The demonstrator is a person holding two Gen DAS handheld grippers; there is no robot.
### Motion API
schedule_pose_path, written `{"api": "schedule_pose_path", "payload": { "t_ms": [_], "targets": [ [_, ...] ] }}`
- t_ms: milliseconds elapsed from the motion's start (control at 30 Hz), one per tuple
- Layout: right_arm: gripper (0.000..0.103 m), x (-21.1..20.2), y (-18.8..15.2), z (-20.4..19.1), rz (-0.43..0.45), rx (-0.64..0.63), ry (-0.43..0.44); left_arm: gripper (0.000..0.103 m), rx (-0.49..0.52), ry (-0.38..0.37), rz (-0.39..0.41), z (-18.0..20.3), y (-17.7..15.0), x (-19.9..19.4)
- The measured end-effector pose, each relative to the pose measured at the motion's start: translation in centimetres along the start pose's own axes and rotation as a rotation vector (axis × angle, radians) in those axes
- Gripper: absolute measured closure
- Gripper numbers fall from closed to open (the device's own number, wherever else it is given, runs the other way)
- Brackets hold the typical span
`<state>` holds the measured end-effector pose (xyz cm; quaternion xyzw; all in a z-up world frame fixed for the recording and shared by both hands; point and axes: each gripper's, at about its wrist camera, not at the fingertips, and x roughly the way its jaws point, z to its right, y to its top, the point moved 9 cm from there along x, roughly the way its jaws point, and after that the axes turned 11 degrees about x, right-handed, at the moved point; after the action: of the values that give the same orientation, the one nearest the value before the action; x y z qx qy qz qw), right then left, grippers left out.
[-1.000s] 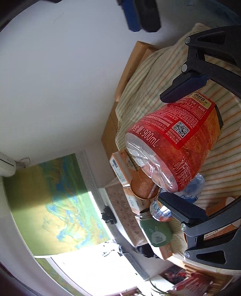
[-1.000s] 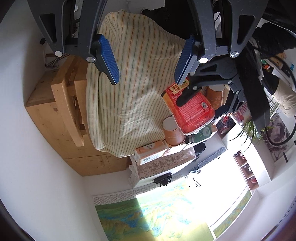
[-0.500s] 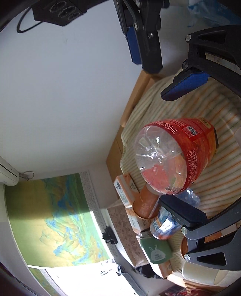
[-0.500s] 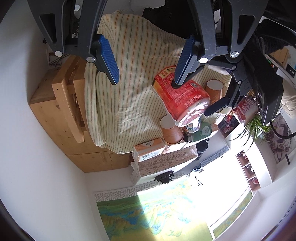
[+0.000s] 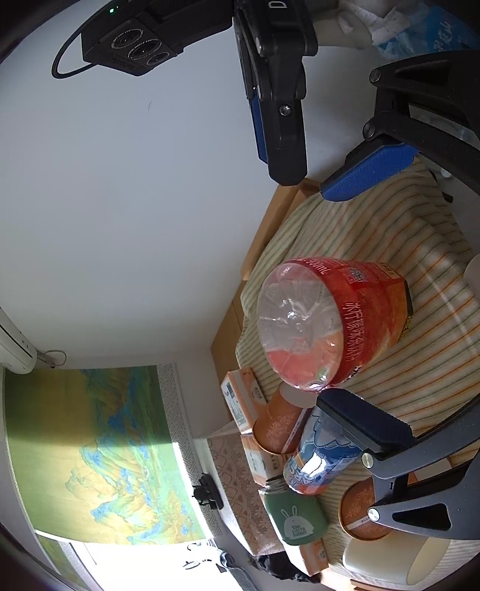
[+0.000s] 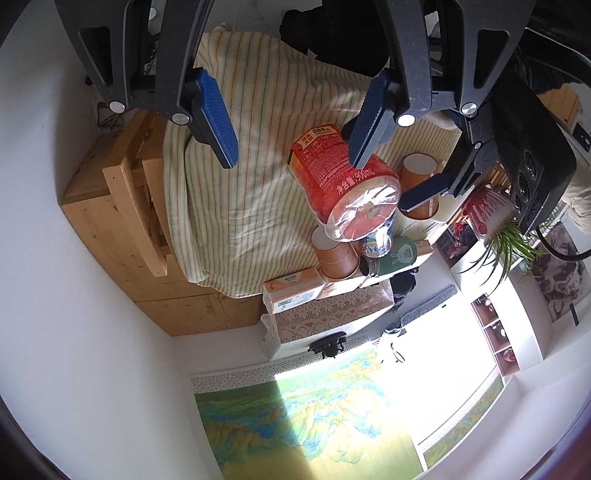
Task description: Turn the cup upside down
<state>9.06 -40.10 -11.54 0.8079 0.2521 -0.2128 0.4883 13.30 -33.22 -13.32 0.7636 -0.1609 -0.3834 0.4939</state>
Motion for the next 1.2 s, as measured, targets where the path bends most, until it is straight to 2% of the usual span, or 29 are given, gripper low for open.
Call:
{"api": "schedule_pose_path", "payload": {
  "t_ms": [233, 400, 600, 800, 867, 1033, 1200],
  "targets": [
    [0.045, 0.1, -0.1, -0.3, 0.017, 0.003, 0.008, 0.001, -0.044, 0.015, 0.003, -1.6, -0.3, -1.5],
    [0.044, -0.5, -0.4, -1.0, 0.070, -0.009, -0.025, 0.001, -0.125, 0.038, -0.041, -4.6, -1.7, -3.3],
    [0.036, -1.5, -1.2, -3.0, 0.151, -0.045, -0.107, 0.001, -0.212, 0.113, -0.062, -8.7, -3.7, -6.8],
    [0.023, -2.8, -2.0, -6.0, 0.265, -0.083, -0.184, 0.001, -0.302, 0.188, -0.064, -12.5, -5.1, -11.3],
    [0.016, -3.2, -2.3, -7.1, 0.292, -0.097, -0.205, 0.001, -0.315, 0.215, -0.059, -13.3, -5.2, -12.9],
    [0.012, -4.2, -2.7, -9.1, 0.345, -0.101, -0.222, 0.001, -0.328, 0.282, -0.037, -14.4, -5.3, -16.8],
    [0.010, -5.2, -3.6, -10.3, 0.382, -0.103, -0.233, 0.001, -0.341, 0.316, -0.045, -14.1, -5.9, -19.2]
  ]
}}
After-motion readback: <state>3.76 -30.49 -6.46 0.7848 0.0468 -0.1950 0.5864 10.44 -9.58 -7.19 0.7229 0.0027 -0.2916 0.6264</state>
